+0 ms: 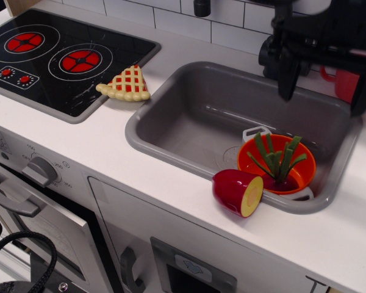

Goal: Take beet from pot sink

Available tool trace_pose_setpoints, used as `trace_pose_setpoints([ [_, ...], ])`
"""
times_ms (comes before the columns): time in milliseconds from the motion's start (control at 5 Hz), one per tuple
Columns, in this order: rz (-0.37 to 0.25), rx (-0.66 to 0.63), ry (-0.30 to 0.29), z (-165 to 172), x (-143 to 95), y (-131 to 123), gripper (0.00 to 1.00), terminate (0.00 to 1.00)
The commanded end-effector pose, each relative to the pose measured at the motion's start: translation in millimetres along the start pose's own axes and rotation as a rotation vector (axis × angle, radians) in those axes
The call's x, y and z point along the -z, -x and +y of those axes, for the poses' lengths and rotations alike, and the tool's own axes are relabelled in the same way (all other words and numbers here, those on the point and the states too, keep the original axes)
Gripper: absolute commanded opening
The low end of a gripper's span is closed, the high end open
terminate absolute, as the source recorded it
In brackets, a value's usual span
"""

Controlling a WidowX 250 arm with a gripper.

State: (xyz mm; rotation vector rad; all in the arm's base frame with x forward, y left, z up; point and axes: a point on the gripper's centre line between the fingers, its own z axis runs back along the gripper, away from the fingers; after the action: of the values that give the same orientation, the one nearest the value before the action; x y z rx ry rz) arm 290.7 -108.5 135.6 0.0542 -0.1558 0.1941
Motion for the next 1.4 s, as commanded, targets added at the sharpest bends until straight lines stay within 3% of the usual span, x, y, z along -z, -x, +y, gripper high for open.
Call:
trace_pose_setpoints([
  [0, -0.024, -0.062, 0.007, 29, 20, -14, 1.0, 0.0],
  [400, -0.046, -0.077, -0.035, 34, 58, -27, 1.0, 0.0],
  [800, -0.009, -0.086, 0.066, 22, 68, -13, 1.0, 0.0],
  [1200, 0.0, -0.074, 0.005, 21, 84, -2, 1.0, 0.0],
])
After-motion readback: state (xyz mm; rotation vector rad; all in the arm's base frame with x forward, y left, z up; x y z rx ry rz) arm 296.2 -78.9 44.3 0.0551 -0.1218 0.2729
